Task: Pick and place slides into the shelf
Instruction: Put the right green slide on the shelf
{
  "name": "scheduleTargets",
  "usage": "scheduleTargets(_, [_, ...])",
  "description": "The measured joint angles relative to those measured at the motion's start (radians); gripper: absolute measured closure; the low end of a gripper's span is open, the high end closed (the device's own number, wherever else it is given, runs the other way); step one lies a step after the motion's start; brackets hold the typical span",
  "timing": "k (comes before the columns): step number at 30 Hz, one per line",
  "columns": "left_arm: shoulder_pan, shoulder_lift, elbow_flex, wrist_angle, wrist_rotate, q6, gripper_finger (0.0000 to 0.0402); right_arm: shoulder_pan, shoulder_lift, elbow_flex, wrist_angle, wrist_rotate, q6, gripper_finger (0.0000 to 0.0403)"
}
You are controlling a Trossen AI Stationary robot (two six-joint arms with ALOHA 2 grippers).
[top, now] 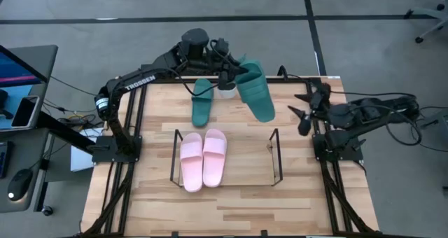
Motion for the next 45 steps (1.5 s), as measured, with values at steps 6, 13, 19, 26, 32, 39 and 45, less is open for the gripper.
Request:
scheduleTargets(6, [0.013,0.000,0.000,-0.099,0.016,-0.011,0.0377,-0.049,-0.050,0.031,-0.205,0.004,0.104,0.0211])
scheduleTargets(13, [0.008,0.000,0.000,-0.194,0.037,-0.019,0.0377,-0.135,-0.136,0.032,-0.281,0.051,0.106,0.0236])
scheduleTargets(19, [-0.010,0.000,0.000,-0.291,0.075,-0.029,0.0377,-0.202,-0.191,0.032,-0.302,0.051,0.094,0.0242])
scheduleTargets(26, [-0.045,-0.001,-0.025,-0.371,0.107,0.014,0.0377,-0.239,-0.206,0.032,-0.323,0.048,0.089,0.0235])
scheduleTargets(32, [-0.083,-0.001,-0.084,-0.351,0.143,0.012,0.0377,-0.242,-0.205,0.031,-0.343,0.048,0.089,0.0229])
scheduleTargets(39, [-0.120,0.007,-0.127,-0.281,0.190,-0.037,0.0377,-0.242,-0.205,0.031,-0.347,0.048,0.089,0.0233])
scheduleTargets(45, [-0.151,0.052,-0.129,-0.259,0.221,-0.112,0.0377,-0.242,-0.205,0.031,-0.354,0.046,0.089,0.0234])
